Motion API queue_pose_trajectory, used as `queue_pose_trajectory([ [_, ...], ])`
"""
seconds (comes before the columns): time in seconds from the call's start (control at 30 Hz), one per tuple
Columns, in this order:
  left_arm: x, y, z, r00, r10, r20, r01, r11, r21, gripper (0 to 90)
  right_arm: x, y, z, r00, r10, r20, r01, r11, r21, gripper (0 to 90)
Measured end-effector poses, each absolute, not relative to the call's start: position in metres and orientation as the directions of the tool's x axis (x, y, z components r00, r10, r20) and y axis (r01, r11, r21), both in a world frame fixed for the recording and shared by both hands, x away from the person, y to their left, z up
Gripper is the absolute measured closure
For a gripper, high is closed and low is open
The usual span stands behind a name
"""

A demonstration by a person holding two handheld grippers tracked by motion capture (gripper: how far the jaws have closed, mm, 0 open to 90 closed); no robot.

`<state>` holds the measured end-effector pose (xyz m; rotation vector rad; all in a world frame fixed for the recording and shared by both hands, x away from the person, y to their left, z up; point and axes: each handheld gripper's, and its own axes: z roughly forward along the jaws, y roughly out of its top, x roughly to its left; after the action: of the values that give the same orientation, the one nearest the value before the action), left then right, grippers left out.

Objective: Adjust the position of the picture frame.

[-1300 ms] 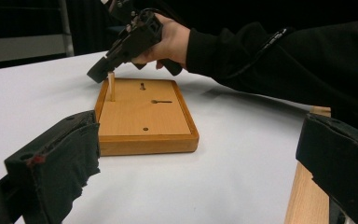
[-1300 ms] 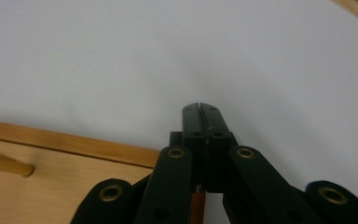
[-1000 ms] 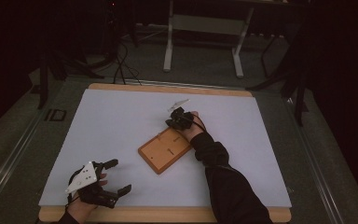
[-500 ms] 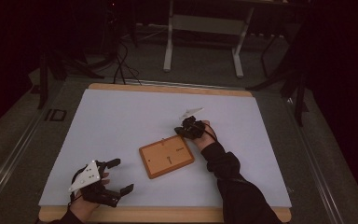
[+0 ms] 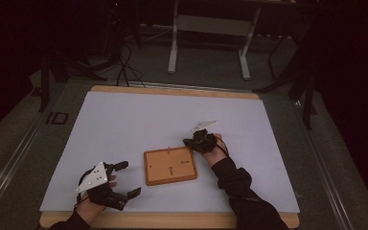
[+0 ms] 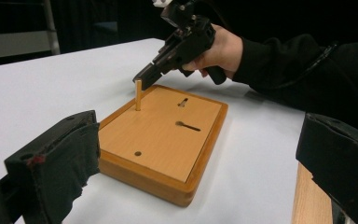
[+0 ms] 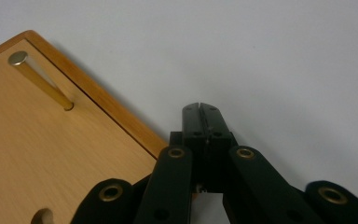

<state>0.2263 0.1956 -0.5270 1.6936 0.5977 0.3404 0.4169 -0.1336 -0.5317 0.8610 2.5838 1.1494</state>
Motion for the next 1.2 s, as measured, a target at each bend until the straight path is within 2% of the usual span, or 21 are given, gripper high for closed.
queue_pose_trajectory([
  [0.33,0.233,0.189,-0.526,0.84,0.535,-0.093,0.19,-0.129,0.973,0.0,0.397,-0.138,-0.534,-0.799,0.596,0.071,0.442,0.504,0.741,90.0],
  [1.0,0.239,0.184,-0.527,0.848,0.523,-0.089,0.188,-0.138,0.972,0.0,0.387,-0.141,-0.537,-0.784,0.611,0.11,0.465,0.461,0.756,89.8],
  [1.2,0.246,0.181,-0.523,0.845,0.532,-0.063,0.177,-0.167,0.97,0.0,0.384,-0.145,-0.528,-0.794,0.602,0.089,0.438,0.464,0.77,76.8],
])
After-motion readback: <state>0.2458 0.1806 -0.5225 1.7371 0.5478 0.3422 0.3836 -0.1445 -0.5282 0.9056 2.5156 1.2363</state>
